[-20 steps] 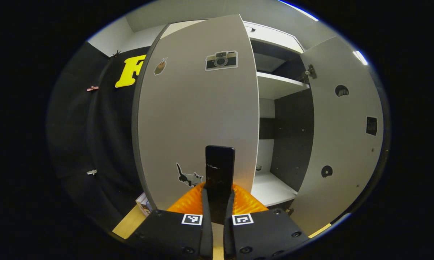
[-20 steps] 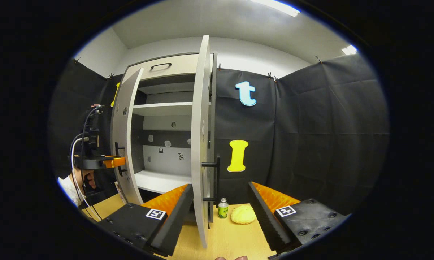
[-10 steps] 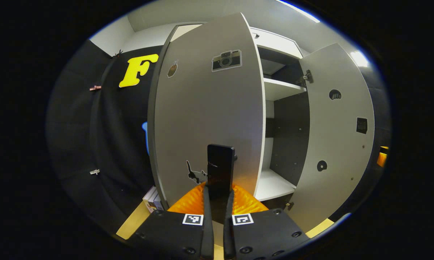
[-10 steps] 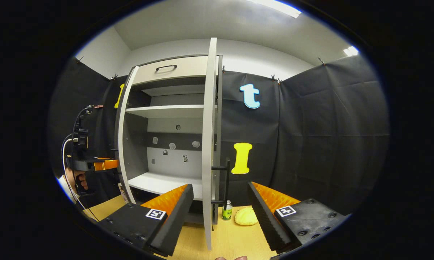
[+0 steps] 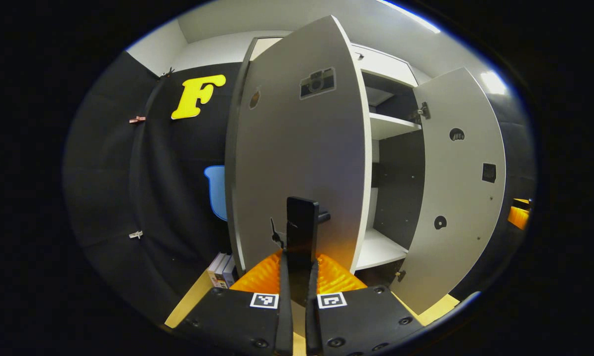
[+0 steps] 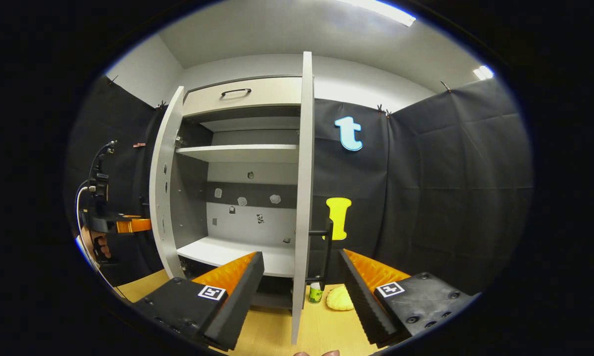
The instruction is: Open the right door of the double-door shoe cabinet with the right hand, and open the left door with the left hand.
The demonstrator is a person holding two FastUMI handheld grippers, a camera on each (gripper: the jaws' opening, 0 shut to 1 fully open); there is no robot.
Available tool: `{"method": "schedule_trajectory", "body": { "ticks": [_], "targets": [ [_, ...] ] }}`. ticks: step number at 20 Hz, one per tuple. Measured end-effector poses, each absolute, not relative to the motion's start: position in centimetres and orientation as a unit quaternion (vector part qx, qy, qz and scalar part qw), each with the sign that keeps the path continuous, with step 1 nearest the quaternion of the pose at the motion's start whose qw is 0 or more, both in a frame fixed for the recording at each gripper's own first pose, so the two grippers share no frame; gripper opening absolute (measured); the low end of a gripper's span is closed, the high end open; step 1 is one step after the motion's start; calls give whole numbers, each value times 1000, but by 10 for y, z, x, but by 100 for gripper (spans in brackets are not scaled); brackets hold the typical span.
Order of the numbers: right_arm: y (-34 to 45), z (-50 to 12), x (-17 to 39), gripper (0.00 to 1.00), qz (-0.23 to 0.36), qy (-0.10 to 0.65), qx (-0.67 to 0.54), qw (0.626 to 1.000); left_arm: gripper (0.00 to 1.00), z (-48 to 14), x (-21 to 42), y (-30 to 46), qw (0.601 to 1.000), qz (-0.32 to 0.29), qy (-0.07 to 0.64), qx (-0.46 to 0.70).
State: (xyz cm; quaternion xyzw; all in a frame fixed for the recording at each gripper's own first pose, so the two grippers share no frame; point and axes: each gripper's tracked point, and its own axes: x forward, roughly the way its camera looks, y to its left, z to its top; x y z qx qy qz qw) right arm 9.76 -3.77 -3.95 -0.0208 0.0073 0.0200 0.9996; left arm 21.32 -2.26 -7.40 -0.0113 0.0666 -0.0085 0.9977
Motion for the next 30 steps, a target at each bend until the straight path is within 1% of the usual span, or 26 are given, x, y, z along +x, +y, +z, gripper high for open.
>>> {"method": "schedule_trajectory", "body": {
  "ticks": [5, 17, 18, 19, 20, 22, 23, 24, 25, 27, 30],
  "targets": [
    [-23, -45, 99, 95, 29, 17, -3, 999, 15, -74, 209, -15, 998, -12, 65, 0],
    [19, -45, 92, 95, 43, 15, -8, 999, 14, -69, 208, 8, 999, 14, 43, 6],
    [24, -46, 91, 95, 46, 16, -8, 999, 14, -69, 208, 9, 999, 18, 42, 4],
    [28, -45, 90, 95, 46, 15, -10, 999, 12, -69, 207, 11, 999, 22, 41, 4],
    [31, -44, 89, 95, 47, 13, -12, 999, 13, -69, 208, 14, 999, 28, 41, 4],
    [38, -42, 87, 95, 49, 10, -14, 999, 12, -70, 208, 26, 998, 48, 40, 9],
    [41, -41, 86, 95, 49, 10, -13, 999, 12, -69, 207, 37, 997, 69, 39, 13],
    [44, -41, 84, 95, 50, 10, -11, 999, 6, -70, 208, 43, 997, 72, 40, 7],
    [46, -39, 83, 95, 50, 9, -11, 999, 5, -70, 206, 36, 997, 58, 43, -16],
    [51, -38, 81, 95, 49, 8, -14, 999, 12, -67, 204, 15, 998, 43, 40, -30],
    [55, -38, 81, 95, 50, 8, -13, 999, 12, -69, 206, 37, 998, 57, 35, 10]
  ]
}}
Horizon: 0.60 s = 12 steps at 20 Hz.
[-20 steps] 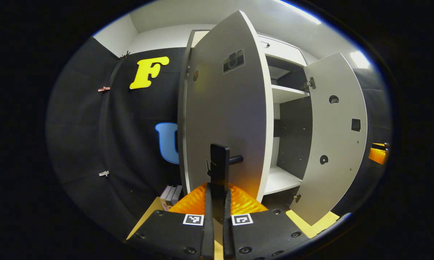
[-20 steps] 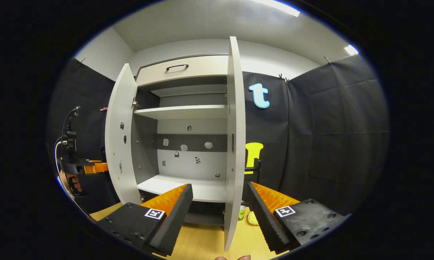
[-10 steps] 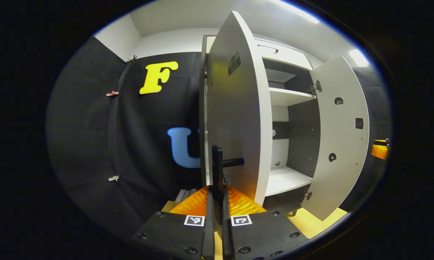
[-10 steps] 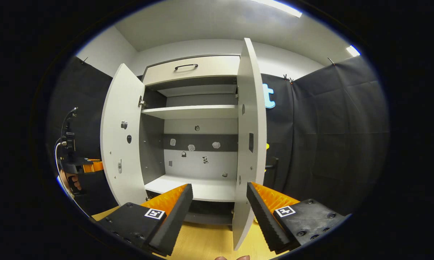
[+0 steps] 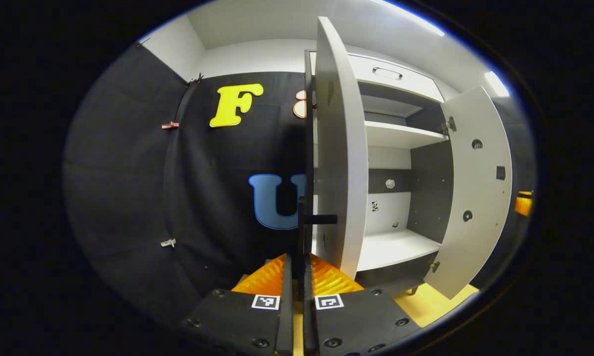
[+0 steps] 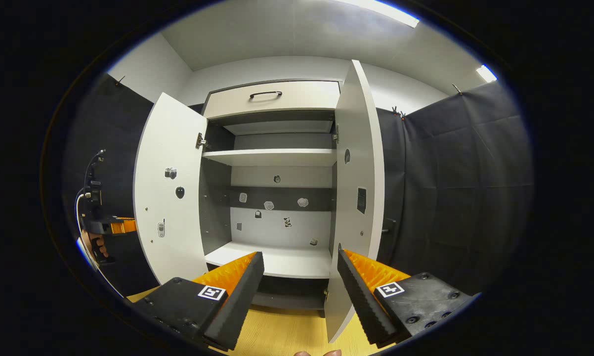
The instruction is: Open the right door of the double-door shoe cabinet with the right hand, and open the left door with the left hand.
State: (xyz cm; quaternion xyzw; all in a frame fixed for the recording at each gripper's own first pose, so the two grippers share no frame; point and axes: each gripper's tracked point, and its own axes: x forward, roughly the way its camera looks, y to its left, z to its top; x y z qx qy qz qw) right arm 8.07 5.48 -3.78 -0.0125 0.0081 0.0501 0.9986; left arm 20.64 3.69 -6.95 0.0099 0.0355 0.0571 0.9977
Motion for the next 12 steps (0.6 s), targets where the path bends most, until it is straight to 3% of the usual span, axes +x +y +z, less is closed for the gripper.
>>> {"method": "schedule_trajectory", "body": {
  "ticks": [7, 10, 12],
  "targets": [
    [55, -36, 77, 95, 48, 10, -10, 999, 13, -68, 202, 41, 997, 71, 37, 22],
    [51, -36, 76, 95, 48, 11, -7, 999, 25, -65, 200, 49, 995, 87, 31, 37],
    [49, -35, 76, 95, 49, 12, -6, 999, 46, -63, 198, 52, 994, 99, 27, 42]
  ]
}}
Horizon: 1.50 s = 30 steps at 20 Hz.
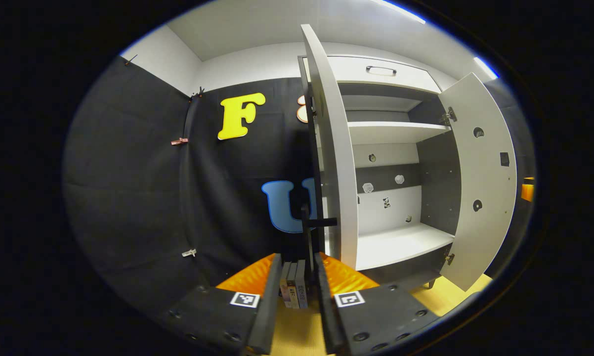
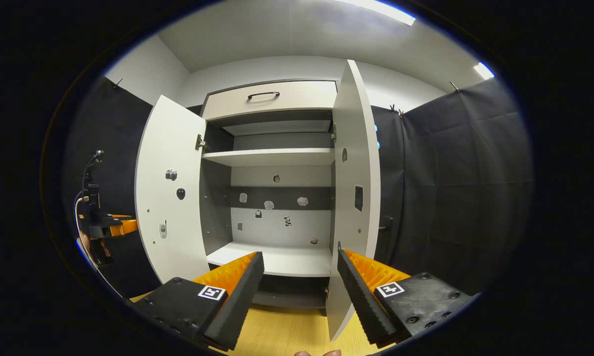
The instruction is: Open the right door of the double-door shoe cabinet with the right hand, and open the left door with the left hand.
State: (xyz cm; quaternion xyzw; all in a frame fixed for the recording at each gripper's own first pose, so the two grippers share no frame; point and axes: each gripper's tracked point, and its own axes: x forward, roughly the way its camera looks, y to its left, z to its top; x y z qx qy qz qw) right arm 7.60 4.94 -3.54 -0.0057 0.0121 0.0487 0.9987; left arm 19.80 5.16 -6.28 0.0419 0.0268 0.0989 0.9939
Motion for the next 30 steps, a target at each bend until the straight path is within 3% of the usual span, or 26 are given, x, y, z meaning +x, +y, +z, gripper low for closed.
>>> {"method": "schedule_trajectory", "body": {
  "ticks": [4, 6, 30],
  "targets": [
    [44, -34, 80, 95, 46, 13, -3, 999, 88, -58, 196, 56, 991, 128, 18, 31],
    [42, -35, 82, 95, 47, 16, -1, 999, 97, -58, 196, 44, 993, 113, 17, 20],
    [23, -27, 80, 96, 26, 9, 10, 1000, 97, -46, 189, -26, 1000, 9, 2, 27]
  ]
}}
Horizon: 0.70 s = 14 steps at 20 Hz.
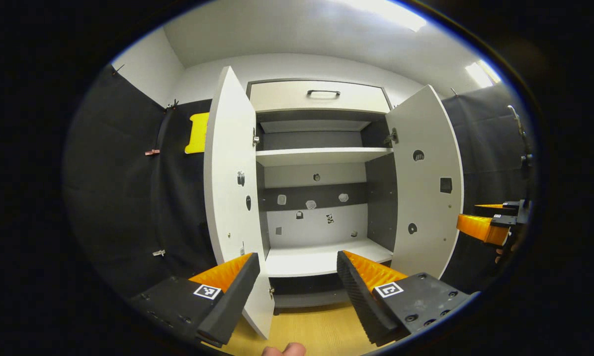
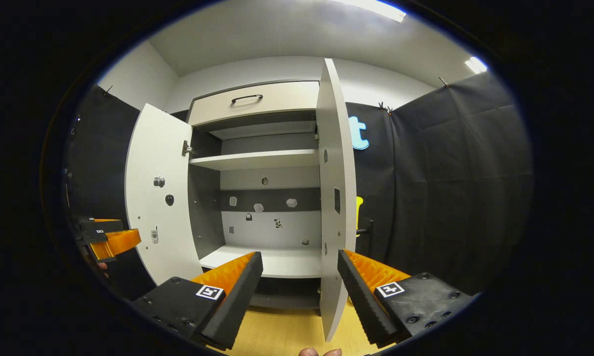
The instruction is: Open the right door of the double-door shoe cabinet with the right hand, and open the left door with the left hand.
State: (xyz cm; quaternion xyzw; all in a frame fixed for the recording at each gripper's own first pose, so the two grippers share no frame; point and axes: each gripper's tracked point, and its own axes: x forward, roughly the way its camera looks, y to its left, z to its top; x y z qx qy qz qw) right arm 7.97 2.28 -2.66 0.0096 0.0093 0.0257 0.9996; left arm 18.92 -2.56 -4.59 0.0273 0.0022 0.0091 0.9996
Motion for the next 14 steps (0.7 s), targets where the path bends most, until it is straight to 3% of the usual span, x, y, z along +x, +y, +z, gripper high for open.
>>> {"method": "schedule_trajectory", "body": {
  "ticks": [14],
  "targets": [
    [22, -25, 75, 96, 23, 10, 2, 1000, 97, -46, 187, -24, 1000, 11, 5, 28]
  ]
}}
